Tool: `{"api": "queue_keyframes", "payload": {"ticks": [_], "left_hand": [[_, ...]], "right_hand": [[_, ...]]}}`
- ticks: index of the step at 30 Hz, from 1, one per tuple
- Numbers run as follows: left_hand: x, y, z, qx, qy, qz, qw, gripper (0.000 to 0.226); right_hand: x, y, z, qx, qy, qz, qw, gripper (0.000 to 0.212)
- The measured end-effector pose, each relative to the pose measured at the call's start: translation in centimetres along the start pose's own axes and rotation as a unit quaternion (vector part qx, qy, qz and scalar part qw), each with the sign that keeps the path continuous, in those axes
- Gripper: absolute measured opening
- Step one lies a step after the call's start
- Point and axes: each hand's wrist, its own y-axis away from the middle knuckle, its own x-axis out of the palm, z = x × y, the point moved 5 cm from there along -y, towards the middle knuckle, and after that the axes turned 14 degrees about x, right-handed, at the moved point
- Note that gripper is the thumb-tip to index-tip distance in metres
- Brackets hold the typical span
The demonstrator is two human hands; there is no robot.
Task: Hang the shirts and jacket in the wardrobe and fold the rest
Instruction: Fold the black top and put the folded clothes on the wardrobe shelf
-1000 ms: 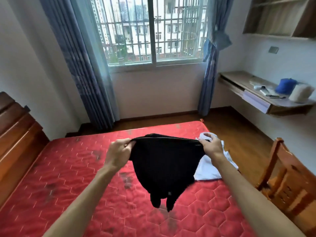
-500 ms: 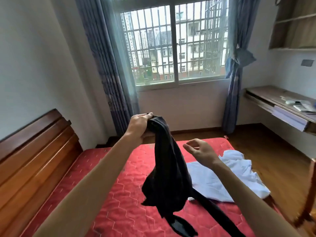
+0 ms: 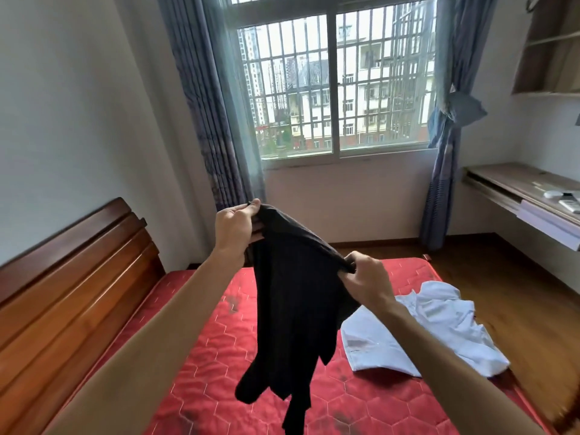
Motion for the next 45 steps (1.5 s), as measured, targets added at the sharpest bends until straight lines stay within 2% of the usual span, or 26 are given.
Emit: {"api": "queue_keyframes", "payload": {"ticks": [5,8,11,15,17,19,21,24,28,30,32,33,35,36,37,39,40,42,43,45], "left_hand": [[-2.2,-0.5,0.4,0.023,-0.022,-0.044,0.999,0.026],[-3.4,-0.9,-0.4,0.055,-0.06,-0.056,0.995,0.025],[-5.2,-1.6,-1.1,0.081,-0.08,-0.079,0.99,0.024],[-7.9,-3.1,-1.3,0.089,-0.1,-0.093,0.987,0.047],[-9.8,-4.3,-0.6,0.085,-0.13,-0.108,0.982,0.061],[-11.9,-5.5,0.8,0.076,-0.158,-0.115,0.978,0.066],[-12.5,-5.9,2.0,0.05,-0.188,-0.098,0.976,0.067],[-10.4,-4.8,2.4,0.019,-0.244,-0.034,0.969,0.047],[-7.0,-2.9,4.3,0.011,-0.345,0.1,0.933,0.046],[-4.9,-1.5,5.1,-0.013,-0.284,0.171,0.943,0.042],[-2.3,0.2,5.7,-0.093,-0.173,0.223,0.955,0.061],[-1.1,1.2,6.1,-0.163,-0.124,0.253,0.945,0.077],[1.2,2.9,6.4,-0.303,-0.017,0.314,0.9,0.097],[2.1,3.6,6.6,-0.338,0.014,0.345,0.875,0.093],[3.0,4.5,6.4,-0.354,0.035,0.368,0.859,0.079],[4.7,5.3,6.4,-0.335,0.062,0.342,0.876,0.039],[5.2,5.3,6.4,-0.321,0.074,0.31,0.892,0.03],[5.4,4.2,6.9,-0.3,0.104,0.239,0.918,0.037],[5.3,3.6,7.0,-0.298,0.129,0.211,0.922,0.032],[4.8,2.9,6.8,-0.308,0.167,0.169,0.921,0.029]], "right_hand": [[-1.5,-2.9,0.8,-0.026,0.094,-0.026,0.995,0.018],[-1.7,-3.9,1.3,-0.062,0.104,-0.016,0.993,0.018],[-1.9,-4.6,1.1,-0.097,0.081,0.016,0.992,0.011],[-3.2,-4.7,1.6,-0.122,0.016,0.017,0.992,0.017],[-4.5,-5.4,1.5,-0.086,-0.051,0.006,0.995,0.015],[-5.9,-5.7,1.4,-0.038,-0.129,0.012,0.991,0.021],[-6.6,-5.8,1.4,0.003,-0.218,0.031,0.976,0.033],[-6.6,-5.3,2.2,0.062,-0.354,0.056,0.932,0.034],[-6.4,-3.3,6.1,0.046,-0.393,0.081,0.915,0.03],[-5.9,-2.1,8.4,0.027,-0.421,0.121,0.898,0.025],[-5.2,-0.8,10.6,0.005,-0.404,0.187,0.895,0.025],[-4.7,-0.3,11.4,-0.014,-0.369,0.211,0.905,0.027],[-3.8,0.7,12.5,-0.073,-0.28,0.24,0.927,0.029],[-3.3,1.2,12.7,-0.096,-0.248,0.247,0.932,0.029],[-2.8,1.7,12.7,-0.107,-0.232,0.253,0.933,0.029],[-2.3,2.6,12.3,-0.112,-0.216,0.26,0.934,0.026],[-2.2,3.0,11.8,-0.115,-0.211,0.264,0.934,0.025],[-2.2,3.4,10.0,-0.108,-0.209,0.287,0.928,0.025],[-2.3,3.5,8.7,-0.088,-0.217,0.301,0.924,0.028],[-2.4,3.3,5.3,-0.01,-0.255,0.313,0.915,0.038]]}}
